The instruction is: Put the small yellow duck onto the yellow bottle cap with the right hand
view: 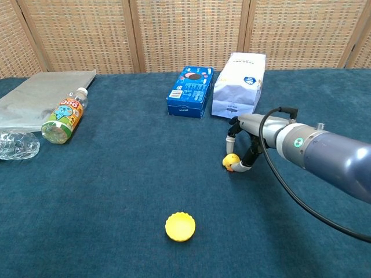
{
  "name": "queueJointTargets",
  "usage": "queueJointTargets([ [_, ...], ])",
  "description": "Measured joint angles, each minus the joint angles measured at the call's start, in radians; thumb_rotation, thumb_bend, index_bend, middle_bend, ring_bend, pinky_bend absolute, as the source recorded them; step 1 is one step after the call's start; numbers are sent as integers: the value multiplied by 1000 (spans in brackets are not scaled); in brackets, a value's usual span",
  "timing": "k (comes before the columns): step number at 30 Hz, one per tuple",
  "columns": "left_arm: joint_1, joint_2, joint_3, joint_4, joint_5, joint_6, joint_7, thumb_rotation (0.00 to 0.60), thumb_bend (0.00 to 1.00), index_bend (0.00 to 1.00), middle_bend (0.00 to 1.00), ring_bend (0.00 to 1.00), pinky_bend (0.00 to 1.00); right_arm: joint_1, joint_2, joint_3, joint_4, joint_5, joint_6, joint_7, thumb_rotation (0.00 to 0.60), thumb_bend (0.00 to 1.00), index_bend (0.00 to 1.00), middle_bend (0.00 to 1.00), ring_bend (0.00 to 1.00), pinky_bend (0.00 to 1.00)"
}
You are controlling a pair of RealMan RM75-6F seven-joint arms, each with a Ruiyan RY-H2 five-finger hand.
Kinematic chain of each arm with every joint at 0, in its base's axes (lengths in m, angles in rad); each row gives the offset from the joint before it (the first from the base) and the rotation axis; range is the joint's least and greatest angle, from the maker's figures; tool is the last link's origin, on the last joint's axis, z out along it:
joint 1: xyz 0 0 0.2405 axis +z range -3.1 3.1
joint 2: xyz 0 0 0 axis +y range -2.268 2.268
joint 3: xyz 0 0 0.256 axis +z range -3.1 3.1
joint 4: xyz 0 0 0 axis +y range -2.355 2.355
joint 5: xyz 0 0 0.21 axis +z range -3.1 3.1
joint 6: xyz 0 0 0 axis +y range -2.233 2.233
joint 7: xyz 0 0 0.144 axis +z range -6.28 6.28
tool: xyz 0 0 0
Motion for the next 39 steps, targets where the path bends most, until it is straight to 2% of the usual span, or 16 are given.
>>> queueJointTargets([
  [6,-2,-1,1,0,0,-2,2,600,51,0,0,0,0,2,0,-1,1,9,-5,-3,600,309,567,0,0,0],
  [13,-4,-1,4,0,3,-4,3,600,51,0,0,0,0,-4,28,0,-54,-23,6,11,600,312,574,0,0,0],
  [19,-5,-3,7,-2,9,-4,9,600,51,0,0,0,0,-24,122,-23,-228,-121,23,20,600,312,576,0,0,0],
  [24,-4,-5,12,-5,18,-1,18,600,50,0,0,0,0,-43,221,-70,-421,-205,25,19,600,312,575,0,0,0],
  [29,-3,-6,14,-8,23,4,23,600,51,0,0,0,0,-47,295,-125,-538,-254,5,2,600,313,575,0,0,0],
  [34,-2,-9,16,-9,24,5,28,600,49,0,0,0,0,-29,284,-146,-565,-254,-4,-33,600,313,574,0,0,0],
  [39,-4,-9,14,-6,16,-1,24,600,51,0,0,0,0,3,223,-149,-550,-224,-3,-73,600,313,575,0,0,0],
])
